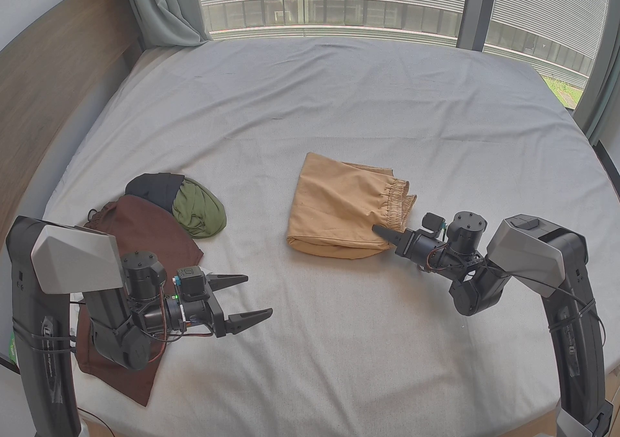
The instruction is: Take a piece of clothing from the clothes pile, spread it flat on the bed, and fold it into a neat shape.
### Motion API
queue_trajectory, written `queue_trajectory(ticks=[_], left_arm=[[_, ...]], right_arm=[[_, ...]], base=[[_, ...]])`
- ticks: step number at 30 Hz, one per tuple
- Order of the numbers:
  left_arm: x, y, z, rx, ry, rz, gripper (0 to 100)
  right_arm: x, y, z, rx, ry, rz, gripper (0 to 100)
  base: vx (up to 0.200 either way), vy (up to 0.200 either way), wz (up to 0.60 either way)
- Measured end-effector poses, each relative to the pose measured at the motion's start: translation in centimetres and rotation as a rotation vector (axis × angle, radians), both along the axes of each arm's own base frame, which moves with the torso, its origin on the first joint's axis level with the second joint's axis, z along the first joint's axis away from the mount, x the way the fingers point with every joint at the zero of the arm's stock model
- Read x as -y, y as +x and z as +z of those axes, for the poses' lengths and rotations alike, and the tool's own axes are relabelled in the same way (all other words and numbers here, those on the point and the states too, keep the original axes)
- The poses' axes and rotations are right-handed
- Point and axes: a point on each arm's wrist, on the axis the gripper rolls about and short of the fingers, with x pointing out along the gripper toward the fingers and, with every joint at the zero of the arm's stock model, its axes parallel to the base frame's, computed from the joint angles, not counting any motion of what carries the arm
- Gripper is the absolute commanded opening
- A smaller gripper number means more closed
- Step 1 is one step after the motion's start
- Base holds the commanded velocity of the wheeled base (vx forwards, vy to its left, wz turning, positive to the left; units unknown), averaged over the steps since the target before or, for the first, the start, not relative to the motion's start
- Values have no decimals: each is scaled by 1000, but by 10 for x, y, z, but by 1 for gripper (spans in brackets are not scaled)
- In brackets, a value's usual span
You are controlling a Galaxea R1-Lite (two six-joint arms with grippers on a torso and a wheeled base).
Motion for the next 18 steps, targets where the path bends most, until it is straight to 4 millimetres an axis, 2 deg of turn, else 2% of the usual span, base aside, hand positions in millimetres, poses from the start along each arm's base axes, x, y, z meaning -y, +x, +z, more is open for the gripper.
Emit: queue_trajectory(ticks=[1,7,13,18], left_arm=[[0,0,0,0,0,0,100],[0,1,-1,0,0,0,100],[0,1,-1,-2,0,1,100],[-1,1,-1,-1,1,2,100]], right_arm=[[0,0,-1,-1,-1,-1,100],[2,1,-4,0,-2,-5,100],[4,-7,-9,-27,-13,-5,100],[14,-16,-10,-36,-27,-22,100]], base=[[0,0,0],[0,0,0],[0,0,0],[0,0,0]])
